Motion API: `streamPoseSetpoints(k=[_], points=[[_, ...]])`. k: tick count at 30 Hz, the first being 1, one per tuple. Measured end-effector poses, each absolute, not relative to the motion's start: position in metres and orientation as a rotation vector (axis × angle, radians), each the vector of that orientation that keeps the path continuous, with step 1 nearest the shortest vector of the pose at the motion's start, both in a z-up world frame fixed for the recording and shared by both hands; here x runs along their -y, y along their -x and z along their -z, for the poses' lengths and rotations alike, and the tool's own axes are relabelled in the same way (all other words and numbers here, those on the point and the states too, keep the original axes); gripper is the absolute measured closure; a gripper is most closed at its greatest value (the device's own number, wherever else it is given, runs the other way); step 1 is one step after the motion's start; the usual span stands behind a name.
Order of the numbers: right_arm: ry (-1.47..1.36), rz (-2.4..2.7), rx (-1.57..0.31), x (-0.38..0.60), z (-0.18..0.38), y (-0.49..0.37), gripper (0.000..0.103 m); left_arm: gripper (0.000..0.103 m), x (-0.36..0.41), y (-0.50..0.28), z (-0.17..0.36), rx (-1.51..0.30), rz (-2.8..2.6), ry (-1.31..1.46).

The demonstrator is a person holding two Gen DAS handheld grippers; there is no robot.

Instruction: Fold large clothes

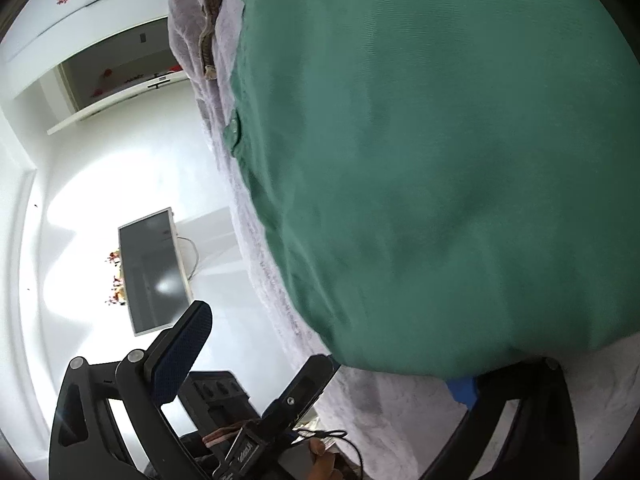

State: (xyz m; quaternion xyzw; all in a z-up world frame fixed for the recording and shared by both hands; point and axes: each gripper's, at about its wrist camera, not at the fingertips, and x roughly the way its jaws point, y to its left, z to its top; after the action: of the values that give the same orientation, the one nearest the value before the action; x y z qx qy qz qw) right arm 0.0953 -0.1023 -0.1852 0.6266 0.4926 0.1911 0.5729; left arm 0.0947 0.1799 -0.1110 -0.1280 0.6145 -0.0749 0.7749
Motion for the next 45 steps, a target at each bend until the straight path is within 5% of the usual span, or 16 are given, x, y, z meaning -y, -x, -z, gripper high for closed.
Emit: streamPoseSetpoints(k=[10, 11, 13, 14, 15, 25, 35, 42, 45], points=[[-1.501, -0.513, -1.114, 0.101, 0.176, -0.115, 0.007, 0.001, -0.195, -0.114, 0.107, -1.297, 0.207, 0.425], [-1.483, -0.508, -1.129, 0.101, 0.175, -0.116, 0.016, 0.001, -0.197, -0.116, 0.107, -1.294, 0.213, 0.445], [-1.403, -0.481, -1.178, 0.103, 0.174, -0.115, 0.079, 0.001, -0.202, -0.119, 0.107, -1.294, 0.232, 0.503], [-1.397, -0.486, -1.18, 0.106, 0.173, -0.114, 0.092, 0.001, -0.204, -0.119, 0.108, -1.295, 0.247, 0.54], [-1.426, -0.503, -1.157, 0.109, 0.173, -0.112, 0.094, 0.001, -0.207, -0.121, 0.108, -1.296, 0.269, 0.586], [-1.338, -0.617, -1.071, 0.124, 0.134, -0.112, 0.095, 0.001, -0.178, -0.154, 0.107, -1.311, 0.534, 0.743], [-1.115, -0.576, -1.312, 0.112, 0.147, -0.079, 0.089, 0.004, -0.125, -0.201, 0.131, -1.396, 0.578, 0.759], [-0.83, -0.384, -1.235, 0.18, 0.097, -0.072, 0.089, 0.071, -0.117, -0.194, 0.14, -1.425, 0.461, 0.547], [-0.722, -0.259, -1.179, 0.209, 0.091, -0.086, 0.089, 0.08, -0.114, -0.191, 0.128, -1.381, 0.464, 0.511]])
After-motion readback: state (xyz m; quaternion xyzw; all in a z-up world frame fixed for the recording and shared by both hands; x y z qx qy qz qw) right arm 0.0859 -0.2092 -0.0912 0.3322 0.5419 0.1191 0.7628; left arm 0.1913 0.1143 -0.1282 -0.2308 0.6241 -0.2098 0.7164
